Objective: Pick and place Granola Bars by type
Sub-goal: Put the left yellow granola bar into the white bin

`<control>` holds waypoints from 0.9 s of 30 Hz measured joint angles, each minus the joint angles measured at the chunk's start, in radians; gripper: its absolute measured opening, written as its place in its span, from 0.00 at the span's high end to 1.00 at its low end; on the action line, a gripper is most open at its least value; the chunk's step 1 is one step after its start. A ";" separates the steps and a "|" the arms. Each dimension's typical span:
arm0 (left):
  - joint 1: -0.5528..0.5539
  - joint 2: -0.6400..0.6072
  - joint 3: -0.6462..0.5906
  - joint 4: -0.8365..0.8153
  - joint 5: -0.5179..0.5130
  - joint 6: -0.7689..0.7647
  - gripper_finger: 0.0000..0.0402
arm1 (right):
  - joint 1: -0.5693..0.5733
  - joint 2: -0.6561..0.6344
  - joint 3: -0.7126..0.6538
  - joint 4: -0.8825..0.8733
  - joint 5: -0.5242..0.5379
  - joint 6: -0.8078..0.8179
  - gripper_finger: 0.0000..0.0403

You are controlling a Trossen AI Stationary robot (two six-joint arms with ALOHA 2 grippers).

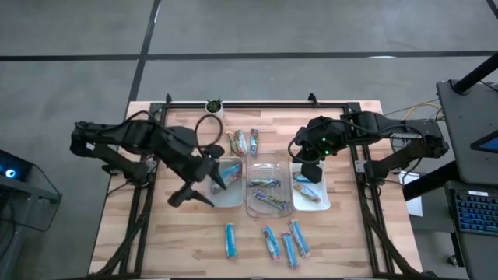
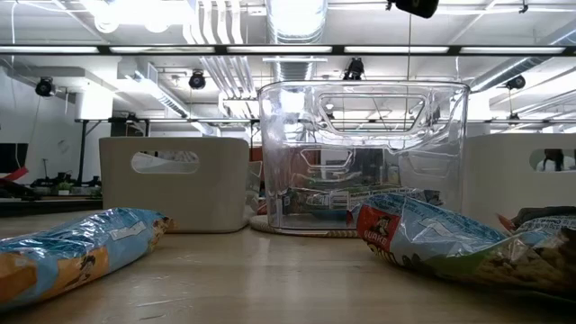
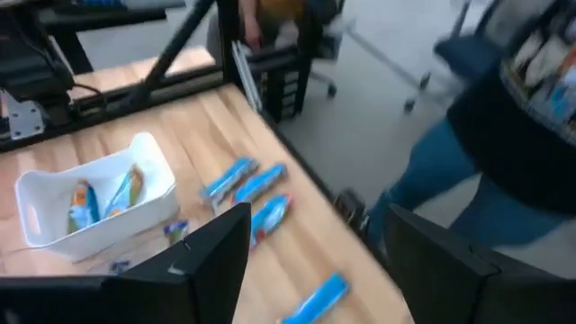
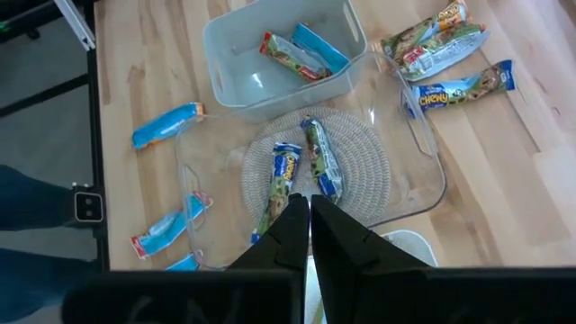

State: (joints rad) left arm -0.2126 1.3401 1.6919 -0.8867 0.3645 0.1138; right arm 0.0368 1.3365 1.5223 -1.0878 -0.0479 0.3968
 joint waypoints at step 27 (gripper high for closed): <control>-0.336 0.290 0.088 -0.256 -0.441 0.410 0.42 | -0.002 0.000 0.000 -0.008 0.025 -0.012 0.98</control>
State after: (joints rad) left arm -0.5490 1.6303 1.7802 -1.1427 -0.0766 0.5238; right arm 0.0345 1.3365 1.5219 -1.0962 -0.0231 0.3845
